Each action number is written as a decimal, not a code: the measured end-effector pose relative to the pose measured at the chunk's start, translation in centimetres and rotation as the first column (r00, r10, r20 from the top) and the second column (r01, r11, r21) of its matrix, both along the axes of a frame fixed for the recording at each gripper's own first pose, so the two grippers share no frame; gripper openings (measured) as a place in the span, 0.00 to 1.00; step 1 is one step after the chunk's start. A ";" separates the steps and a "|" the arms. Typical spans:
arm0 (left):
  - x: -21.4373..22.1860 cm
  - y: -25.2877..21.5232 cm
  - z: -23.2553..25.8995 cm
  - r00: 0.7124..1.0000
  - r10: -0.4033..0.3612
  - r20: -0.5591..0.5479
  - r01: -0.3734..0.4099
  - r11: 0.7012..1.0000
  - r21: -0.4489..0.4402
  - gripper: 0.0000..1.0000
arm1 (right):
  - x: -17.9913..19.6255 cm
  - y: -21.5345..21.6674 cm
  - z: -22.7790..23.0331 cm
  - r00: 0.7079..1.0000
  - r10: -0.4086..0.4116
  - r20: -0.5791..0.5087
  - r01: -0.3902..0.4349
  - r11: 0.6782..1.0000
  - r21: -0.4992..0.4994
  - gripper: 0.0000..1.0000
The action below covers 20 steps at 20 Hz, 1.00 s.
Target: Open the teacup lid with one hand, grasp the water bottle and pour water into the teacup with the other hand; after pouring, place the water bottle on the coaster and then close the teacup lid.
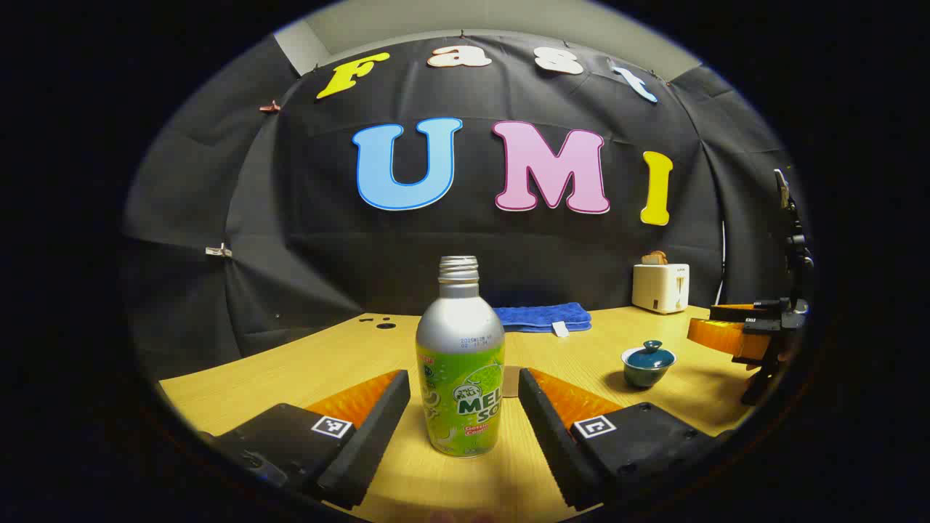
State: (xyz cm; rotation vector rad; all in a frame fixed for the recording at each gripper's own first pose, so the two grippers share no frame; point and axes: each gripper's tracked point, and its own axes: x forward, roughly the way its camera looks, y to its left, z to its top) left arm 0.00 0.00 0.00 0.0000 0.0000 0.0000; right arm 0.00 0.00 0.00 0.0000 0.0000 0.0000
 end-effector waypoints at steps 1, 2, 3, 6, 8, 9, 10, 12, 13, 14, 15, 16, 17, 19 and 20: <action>0.0 0.0 0.1 1.000 0.000 0.000 0.000 1.000 0.000 0.95 | 0.0 0.0 0.0 1.000 0.002 0.000 -0.002 1.000 0.001 0.99; -0.1 0.0 0.0 1.000 0.000 0.000 0.000 1.000 0.000 0.95 | 0.1 0.0 -0.1 1.000 0.002 0.000 -0.002 1.000 0.000 0.99; 0.0 0.1 0.1 1.000 0.000 0.000 0.000 1.000 0.000 0.95 | 0.1 0.0 -0.1 1.000 0.003 0.000 -0.003 1.000 0.000 0.99; 0.0 0.0 0.0 1.000 0.000 0.000 0.000 1.000 0.000 0.95 | 0.1 0.0 -0.1 1.000 0.003 0.000 -0.003 1.000 0.000 0.99; -0.1 0.1 0.1 1.000 0.000 0.000 0.000 1.000 0.000 0.95 | 0.0 0.1 0.0 1.000 0.007 0.001 -0.007 1.000 0.001 0.99; 0.0 0.1 0.1 1.000 -0.001 0.000 0.001 1.000 0.001 0.95 | 0.0 0.2 0.0 1.000 0.011 0.000 -0.011 1.000 0.001 0.99; 0.0 0.0 0.0 1.000 -0.001 0.000 0.001 1.000 0.001 0.95 | 0.1 0.2 0.0 1.000 0.012 0.000 -0.012 1.000 0.000 0.99; 0.0 0.1 0.0 1.000 -0.001 0.001 0.001 1.000 0.000 0.95 | 0.0 0.2 0.0 1.000 0.013 0.000 -0.013 1.000 0.001 0.99; 0.1 -0.1 0.2 1.000 -0.004 0.001 0.004 1.000 0.001 0.95 | 0.1 0.2 0.0 1.000 0.012 0.000 -0.012 1.000 0.001 0.99; 0.2 -0.3 0.0 1.000 -0.007 0.001 0.007 1.000 0.001 0.95 | 0.2 0.2 0.0 1.000 0.009 0.001 -0.009 1.000 0.001 0.99; 0.1 -0.3 -0.1 1.000 -0.008 0.001 0.008 1.000 0.000 0.95 | 0.4 0.4 -0.1 1.000 0.011 0.001 -0.011 1.000 0.002 0.99; 0.2 -0.3 0.1 1.000 -0.008 0.001 0.008 1.000 0.000 0.95 | 0.6 0.7 -0.1 1.000 0.017 -0.002 -0.017 1.000 0.001 0.99; 0.2 -0.3 0.0 1.000 -0.008 0.001 0.008 1.000 0.000 0.95 | 0.9 1.2 -0.1 1.000 0.029 -0.003 -0.029 1.000 0.001 0.98; 0.2 -0.4 0.0 1.000 -0.008 0.002 0.008 1.000 0.001 0.95 | 1.5 2.2 -0.2 0.999 0.052 -0.008 -0.052 0.999 0.002 0.98; 0.2 -0.3 0.1 1.000 -0.008 0.002 0.008 1.000 0.001 0.95 | 1.8 2.7 -0.3 0.998 0.062 -0.010 -0.062 0.998 0.002 0.98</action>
